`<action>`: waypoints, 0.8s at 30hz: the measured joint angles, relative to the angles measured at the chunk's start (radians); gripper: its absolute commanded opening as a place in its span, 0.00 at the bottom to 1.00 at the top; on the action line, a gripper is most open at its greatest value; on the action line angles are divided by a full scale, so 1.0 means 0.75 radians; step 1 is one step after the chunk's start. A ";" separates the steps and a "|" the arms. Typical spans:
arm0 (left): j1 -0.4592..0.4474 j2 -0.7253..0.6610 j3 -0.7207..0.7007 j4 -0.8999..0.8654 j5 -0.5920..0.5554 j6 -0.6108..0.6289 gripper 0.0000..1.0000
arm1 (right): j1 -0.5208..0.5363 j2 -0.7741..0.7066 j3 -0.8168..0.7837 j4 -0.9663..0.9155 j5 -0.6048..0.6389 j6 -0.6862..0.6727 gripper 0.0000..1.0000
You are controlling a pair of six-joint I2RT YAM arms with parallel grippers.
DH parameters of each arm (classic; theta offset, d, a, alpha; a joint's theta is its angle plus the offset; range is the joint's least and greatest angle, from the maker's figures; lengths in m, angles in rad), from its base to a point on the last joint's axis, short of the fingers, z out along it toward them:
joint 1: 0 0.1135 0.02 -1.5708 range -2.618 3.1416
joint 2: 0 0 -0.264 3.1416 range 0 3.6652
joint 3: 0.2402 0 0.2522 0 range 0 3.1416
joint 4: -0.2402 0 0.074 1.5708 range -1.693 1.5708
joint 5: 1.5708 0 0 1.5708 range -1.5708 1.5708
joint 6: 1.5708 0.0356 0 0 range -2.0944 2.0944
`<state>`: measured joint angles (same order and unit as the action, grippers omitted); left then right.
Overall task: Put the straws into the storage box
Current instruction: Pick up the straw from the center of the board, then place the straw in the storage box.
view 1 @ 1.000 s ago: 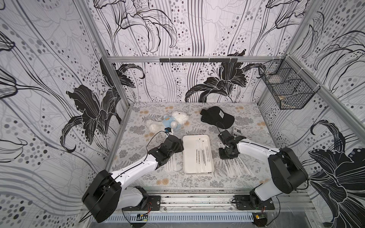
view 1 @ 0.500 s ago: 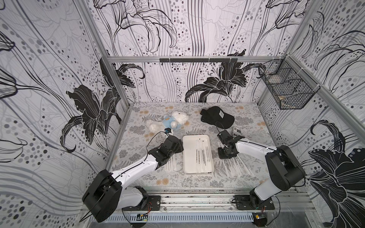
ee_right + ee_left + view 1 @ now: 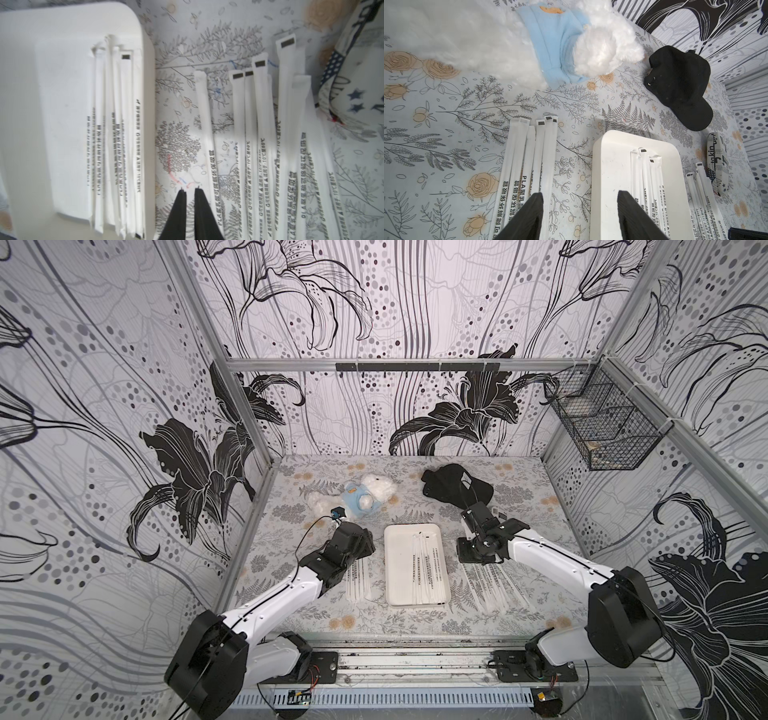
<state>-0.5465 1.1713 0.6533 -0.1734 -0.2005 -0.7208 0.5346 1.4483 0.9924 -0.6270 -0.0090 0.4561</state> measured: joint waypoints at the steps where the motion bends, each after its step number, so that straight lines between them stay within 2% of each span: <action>1: 0.006 -0.006 0.000 0.000 0.004 0.000 0.62 | 0.008 0.005 0.003 0.005 0.008 -0.007 0.23; 4: 0.006 -0.004 -0.004 -0.001 0.017 0.001 0.61 | -0.007 0.048 -0.025 0.009 0.013 -0.039 0.33; 8: 0.006 -0.002 -0.019 0.001 0.045 0.001 0.61 | -0.034 0.132 -0.070 0.004 0.012 -0.077 0.35; 18: 0.006 0.017 -0.045 0.021 0.089 0.000 0.61 | -0.057 0.228 -0.126 0.061 -0.009 -0.146 0.22; 24: 0.006 0.018 -0.045 0.030 0.096 0.000 0.61 | -0.060 0.228 -0.128 0.073 0.002 -0.158 0.11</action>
<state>-0.5419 1.1847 0.6193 -0.1509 -0.1287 -0.7208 0.4900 1.6196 0.8963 -0.5720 -0.0078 0.3378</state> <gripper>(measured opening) 0.609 0.129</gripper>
